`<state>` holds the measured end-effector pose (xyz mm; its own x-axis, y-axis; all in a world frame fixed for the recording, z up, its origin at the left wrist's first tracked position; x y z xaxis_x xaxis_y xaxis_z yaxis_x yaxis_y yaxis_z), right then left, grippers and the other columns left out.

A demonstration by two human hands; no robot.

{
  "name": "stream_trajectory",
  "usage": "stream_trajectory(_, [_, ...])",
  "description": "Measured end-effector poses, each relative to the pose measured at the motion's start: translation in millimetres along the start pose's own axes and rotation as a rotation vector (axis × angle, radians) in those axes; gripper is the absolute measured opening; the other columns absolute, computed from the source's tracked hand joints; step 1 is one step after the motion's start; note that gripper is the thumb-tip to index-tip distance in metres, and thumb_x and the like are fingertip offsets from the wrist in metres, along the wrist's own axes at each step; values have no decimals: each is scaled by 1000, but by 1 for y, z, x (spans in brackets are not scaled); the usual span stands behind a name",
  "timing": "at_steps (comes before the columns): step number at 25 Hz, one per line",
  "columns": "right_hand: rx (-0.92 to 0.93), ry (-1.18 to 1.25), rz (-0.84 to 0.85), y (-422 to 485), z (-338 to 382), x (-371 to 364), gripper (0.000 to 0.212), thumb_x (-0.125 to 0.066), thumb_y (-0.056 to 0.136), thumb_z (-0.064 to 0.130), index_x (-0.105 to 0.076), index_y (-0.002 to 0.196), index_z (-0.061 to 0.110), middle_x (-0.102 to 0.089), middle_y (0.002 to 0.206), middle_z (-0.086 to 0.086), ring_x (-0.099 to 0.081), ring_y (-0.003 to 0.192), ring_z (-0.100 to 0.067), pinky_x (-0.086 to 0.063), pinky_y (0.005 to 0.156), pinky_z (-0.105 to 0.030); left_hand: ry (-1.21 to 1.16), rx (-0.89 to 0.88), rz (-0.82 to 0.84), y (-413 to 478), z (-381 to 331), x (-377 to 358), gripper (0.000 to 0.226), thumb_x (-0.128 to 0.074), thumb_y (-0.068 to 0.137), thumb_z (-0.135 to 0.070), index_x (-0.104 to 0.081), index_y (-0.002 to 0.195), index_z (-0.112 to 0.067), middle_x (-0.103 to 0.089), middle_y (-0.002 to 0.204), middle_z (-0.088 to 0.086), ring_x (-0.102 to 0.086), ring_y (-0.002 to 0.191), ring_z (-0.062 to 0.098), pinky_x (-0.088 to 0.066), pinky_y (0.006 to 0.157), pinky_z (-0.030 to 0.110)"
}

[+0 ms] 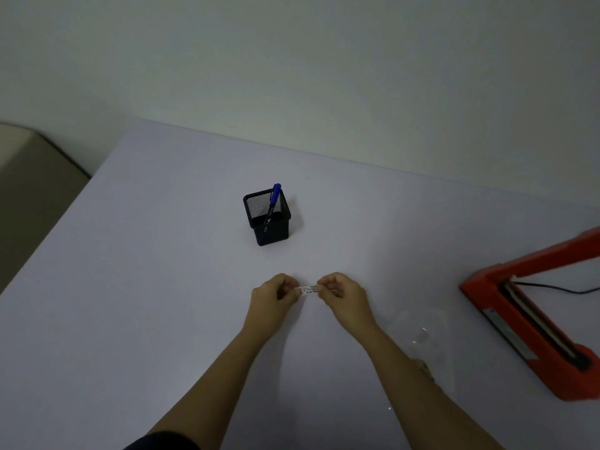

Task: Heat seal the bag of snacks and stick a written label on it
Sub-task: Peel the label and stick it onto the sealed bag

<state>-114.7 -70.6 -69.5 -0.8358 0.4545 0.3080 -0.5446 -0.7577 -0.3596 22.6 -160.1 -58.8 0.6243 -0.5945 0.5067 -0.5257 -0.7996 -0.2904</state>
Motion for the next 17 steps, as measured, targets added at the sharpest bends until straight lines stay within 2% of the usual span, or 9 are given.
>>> stream_trajectory(2, [-54, 194, 20, -20, 15, 7, 8, -63, 85, 12, -63, 88, 20, -70, 84, -2, -67, 83, -20, -54, 76, -25, -61, 2, 10, -17, -17, 10, 7, -62, 86, -15, -66, 89, -20, -71, 77, 2, -64, 73, 17, -49, 68, 21])
stream_trajectory(4, [-55, 292, 40, -47, 33, 16, 10, -64, 85, 14, -64, 92, 20, -71, 89, -5, -69, 83, -17, -55, 77, -27, -131, -17, 16, -38, -40, 17, 10, -63, 86, -16, -66, 94, -21, -72, 76, -1, -67, 72, 10, -53, 71, 20])
stream_trajectory(7, [16, 329, 41, -89, 64, 32, 8, -66, 83, 14, -67, 91, 15, -72, 88, -6, -69, 83, -15, -56, 74, -24, -216, -95, -6, -71, -80, 25, 13, -67, 84, -17, -66, 96, -22, -71, 75, -5, -66, 72, 3, -52, 68, 12])
stream_trajectory(11, [55, 404, -23, -132, 93, 56, 10, -66, 83, 10, -66, 92, 11, -73, 87, -5, -69, 83, -16, -56, 72, -21, -176, -272, -108, -113, -124, 31, 19, -66, 83, -19, -65, 95, -33, -67, 82, -20, -64, 81, -5, -48, 70, 4])
stream_trajectory(13, [74, 424, -30, -148, 103, 65, 9, -65, 83, 10, -65, 92, 12, -72, 89, -7, -69, 84, -17, -56, 70, -20, -154, -355, -133, -130, -138, 32, 22, -65, 83, -19, -63, 96, -37, -66, 84, -24, -64, 83, -6, -48, 71, 4])
stream_trajectory(17, [99, 472, -47, -169, 116, 78, 9, -64, 82, 8, -64, 88, 15, -72, 90, -11, -69, 84, -20, -56, 69, -20, -155, -466, -224, -150, -153, 33, 23, -65, 82, -21, -65, 101, -33, -66, 88, -25, -65, 84, -5, -48, 73, 5])
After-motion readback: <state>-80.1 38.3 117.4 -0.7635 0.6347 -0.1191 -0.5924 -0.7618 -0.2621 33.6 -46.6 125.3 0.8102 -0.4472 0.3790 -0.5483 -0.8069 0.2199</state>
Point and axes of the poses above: each hand's wrist, its own y-axis towards the middle knuckle, its own x-axis out of the back of the hand, z = x × y, the point moved 5 cm from there along y, towards the middle knuckle
